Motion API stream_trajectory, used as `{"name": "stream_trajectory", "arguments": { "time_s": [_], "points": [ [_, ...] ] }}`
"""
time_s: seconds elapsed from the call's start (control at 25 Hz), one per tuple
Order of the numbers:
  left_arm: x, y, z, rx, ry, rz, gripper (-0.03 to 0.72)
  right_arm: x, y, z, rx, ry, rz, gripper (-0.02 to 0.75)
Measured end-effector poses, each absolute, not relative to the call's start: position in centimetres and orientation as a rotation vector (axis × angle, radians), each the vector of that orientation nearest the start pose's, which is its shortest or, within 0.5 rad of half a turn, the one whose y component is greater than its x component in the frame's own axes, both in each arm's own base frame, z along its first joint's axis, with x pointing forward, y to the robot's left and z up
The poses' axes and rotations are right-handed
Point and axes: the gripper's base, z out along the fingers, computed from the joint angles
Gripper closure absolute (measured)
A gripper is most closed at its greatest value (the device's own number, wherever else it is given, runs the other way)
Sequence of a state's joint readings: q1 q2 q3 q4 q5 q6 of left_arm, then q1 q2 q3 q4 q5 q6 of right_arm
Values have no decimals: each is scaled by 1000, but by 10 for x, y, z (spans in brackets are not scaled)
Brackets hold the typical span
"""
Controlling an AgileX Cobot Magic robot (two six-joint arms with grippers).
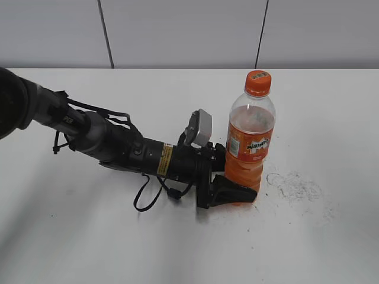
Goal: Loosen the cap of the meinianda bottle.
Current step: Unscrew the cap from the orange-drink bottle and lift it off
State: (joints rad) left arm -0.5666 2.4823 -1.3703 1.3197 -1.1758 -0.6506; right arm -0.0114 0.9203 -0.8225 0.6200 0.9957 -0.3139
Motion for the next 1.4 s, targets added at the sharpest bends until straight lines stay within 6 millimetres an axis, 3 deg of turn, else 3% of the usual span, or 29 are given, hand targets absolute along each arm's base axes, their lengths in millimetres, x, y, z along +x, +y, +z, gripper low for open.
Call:
{"name": "stream_trajectory", "arguments": {
  "time_s": [0.16, 0.28, 0.4, 0.6, 0.8, 1.4],
  "points": [
    [321, -300, 43, 1429, 1375, -1271, 124, 198, 48, 361, -197, 2455, 712, 371],
    [321, -301, 44, 1425, 1376, -1271, 124, 225, 64, 375, -271, 2512, 733, 371],
    [322, -301, 44, 1413, 1379, -1270, 124, 244, 85, 381, -337, 2585, 688, 371],
    [322, -301, 44, 1401, 1382, -1270, 124, 275, 124, 372, -416, 2677, 558, 371],
    [323, -301, 45, 1399, 1383, -1269, 124, 291, 148, 356, -459, 2730, 559, 371],
    [321, -300, 43, 1427, 1397, -1277, 125, 304, 158, 334, -468, 2795, 609, 369]
  ]
}}
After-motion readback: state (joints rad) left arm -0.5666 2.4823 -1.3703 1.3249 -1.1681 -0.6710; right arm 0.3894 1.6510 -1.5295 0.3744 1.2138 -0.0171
